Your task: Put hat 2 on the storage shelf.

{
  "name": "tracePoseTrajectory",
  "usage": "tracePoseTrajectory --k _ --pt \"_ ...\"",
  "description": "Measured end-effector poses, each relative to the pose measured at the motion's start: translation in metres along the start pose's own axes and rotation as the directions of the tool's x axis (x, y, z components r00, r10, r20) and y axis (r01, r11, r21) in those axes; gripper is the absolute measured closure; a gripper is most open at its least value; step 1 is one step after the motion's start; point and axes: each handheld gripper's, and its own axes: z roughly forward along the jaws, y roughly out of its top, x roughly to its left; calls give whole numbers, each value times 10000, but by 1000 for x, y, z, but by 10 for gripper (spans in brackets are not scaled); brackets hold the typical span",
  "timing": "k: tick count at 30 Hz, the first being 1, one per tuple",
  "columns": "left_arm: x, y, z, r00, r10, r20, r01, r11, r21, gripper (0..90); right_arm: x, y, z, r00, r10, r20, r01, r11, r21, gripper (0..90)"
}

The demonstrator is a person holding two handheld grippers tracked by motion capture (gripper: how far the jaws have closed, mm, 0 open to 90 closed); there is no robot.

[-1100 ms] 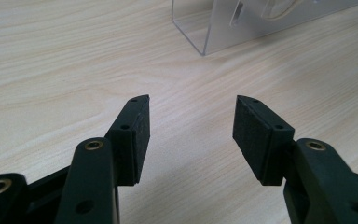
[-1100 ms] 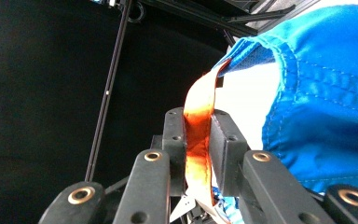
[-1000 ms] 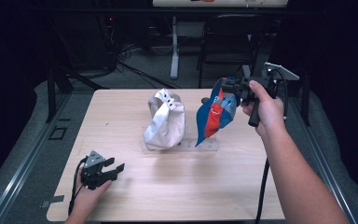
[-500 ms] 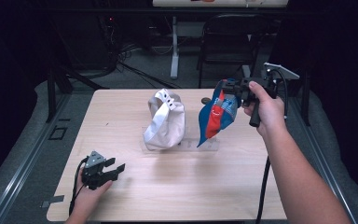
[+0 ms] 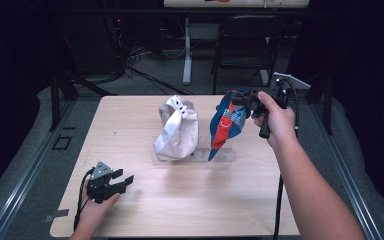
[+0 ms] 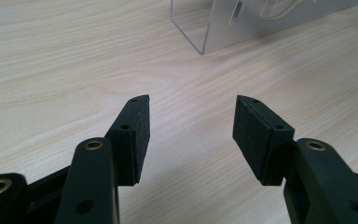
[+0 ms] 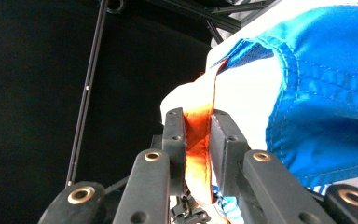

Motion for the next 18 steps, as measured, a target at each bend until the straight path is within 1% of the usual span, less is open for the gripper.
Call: tracePoseTrajectory --k 2,3,7,11,13,17,18 --pt "0 0 0 10000 18 -4 -18 10000 -7 467 -3 -1 2 10000 70 71 -70 10000 37 776" --pt "0 0 0 10000 22 -2 -22 10000 1 466 -4 -2 3 9999 118 95 -118 9999 -35 775" --pt "0 0 0 10000 44 -11 -44 10000 20 467 -12 -4 5 9997 105 223 -108 9998 167 775" --pt "0 0 0 10000 51 -12 -51 10000 17 467 -20 -6 7 9992 231 324 -236 9996 162 775" --pt "0 0 1 10000 55 -14 -55 10000 20 467 -24 -8 7 9991 219 370 -224 9997 131 774" --pt "-1 0 1 10000 53 -3 -53 10000 45 467 -28 -9 7 9986 210 483 -220 9995 208 774" --pt "-1 0 1 10000 64 -4 -64 10000 42 467 -31 -11 6 9983 210 537 -222 9995 214 773"
